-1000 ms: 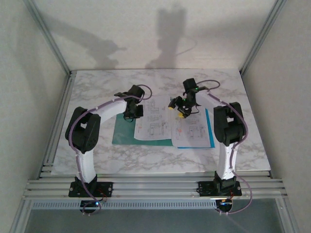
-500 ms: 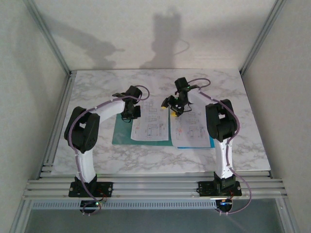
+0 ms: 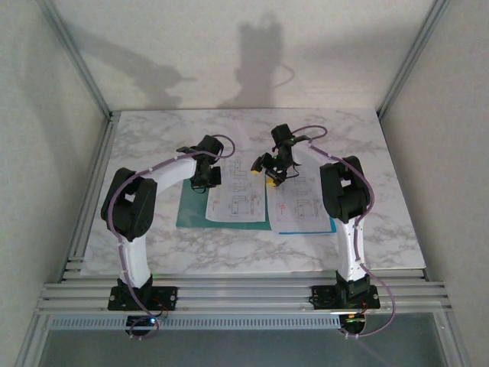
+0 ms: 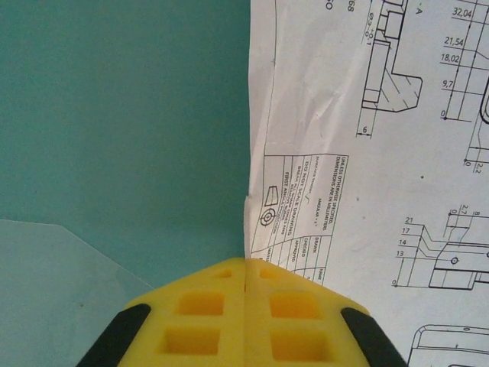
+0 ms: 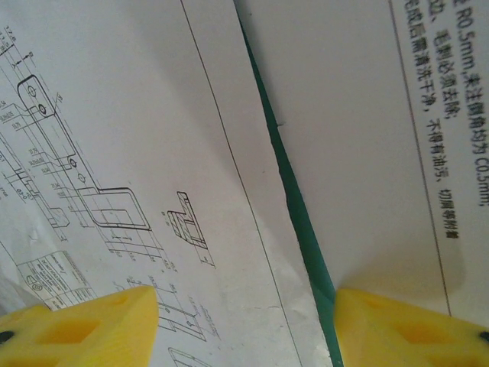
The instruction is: Put the files into the folder
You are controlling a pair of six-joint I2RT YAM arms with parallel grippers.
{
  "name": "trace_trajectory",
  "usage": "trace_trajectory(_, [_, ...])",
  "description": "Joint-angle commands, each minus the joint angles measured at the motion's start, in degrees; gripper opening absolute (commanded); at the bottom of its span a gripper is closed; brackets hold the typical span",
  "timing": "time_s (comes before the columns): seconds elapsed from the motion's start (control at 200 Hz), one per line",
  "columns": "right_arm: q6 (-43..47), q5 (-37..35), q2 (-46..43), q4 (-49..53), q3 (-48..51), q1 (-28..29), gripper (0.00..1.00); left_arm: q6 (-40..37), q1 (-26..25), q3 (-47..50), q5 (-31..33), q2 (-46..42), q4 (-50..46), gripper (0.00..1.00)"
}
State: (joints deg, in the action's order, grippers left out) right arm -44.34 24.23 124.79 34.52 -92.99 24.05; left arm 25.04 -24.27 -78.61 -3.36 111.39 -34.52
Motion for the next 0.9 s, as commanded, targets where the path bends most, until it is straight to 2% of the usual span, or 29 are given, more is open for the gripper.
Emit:
trace_trajectory(0.0, [-0.62,0.54,1.26,1.26,-0.36,0.75,0.63,-0.14,0.37,0.91,0.61,-1.97,0.22,0.00])
trace_trajectory(0.451, [-0.56,2.24,-0.98,0.91,-0.50,1.00,0.62,0.38,0.37,1.08,-0.26,-1.53,0.88,0.00])
trace_trajectory(0.896, [-4.47,6.66,-7.61,-4.03,5.01,1.11,0.61,0.33,0.37,0.56,-0.29,-0.67,0.51,0.00])
